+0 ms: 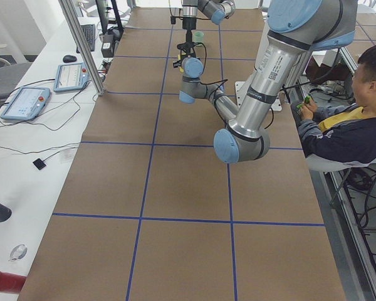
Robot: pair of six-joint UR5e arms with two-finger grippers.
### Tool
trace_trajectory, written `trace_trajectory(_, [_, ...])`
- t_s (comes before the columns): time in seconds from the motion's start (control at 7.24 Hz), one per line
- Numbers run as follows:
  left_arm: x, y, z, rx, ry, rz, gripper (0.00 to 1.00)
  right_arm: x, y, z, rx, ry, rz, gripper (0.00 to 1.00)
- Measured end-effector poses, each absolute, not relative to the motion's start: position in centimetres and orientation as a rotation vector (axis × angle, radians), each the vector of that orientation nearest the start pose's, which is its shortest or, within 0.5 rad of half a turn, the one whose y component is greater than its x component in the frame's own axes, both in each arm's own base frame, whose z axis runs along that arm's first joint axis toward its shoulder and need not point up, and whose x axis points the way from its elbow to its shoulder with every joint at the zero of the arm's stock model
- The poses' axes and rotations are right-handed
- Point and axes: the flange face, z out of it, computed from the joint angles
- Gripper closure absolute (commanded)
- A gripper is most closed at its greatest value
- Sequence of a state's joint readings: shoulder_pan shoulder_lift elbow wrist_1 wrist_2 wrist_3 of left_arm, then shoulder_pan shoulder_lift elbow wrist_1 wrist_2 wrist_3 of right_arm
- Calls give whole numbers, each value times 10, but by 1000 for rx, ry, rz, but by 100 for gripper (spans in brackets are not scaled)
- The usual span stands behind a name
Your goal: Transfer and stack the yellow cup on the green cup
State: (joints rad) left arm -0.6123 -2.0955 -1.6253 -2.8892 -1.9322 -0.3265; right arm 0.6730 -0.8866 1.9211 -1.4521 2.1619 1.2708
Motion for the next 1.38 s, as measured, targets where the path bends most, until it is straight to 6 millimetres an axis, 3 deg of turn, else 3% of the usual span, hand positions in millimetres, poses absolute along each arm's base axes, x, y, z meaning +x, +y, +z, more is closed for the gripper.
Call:
trace_trajectory(0.69, [433,-416,190,1433,1387,762,86,-427,-423,89,48,-1198,-41,11])
trace_trajectory(0.83, [434,-412,190,1440,1397,765,98,-429,-424,90,52,-1193,-44,11])
trace_trajectory(1.38, [439,-413,193,1430,1401,763,100,-427,-426,90,80,-1191,-59,10])
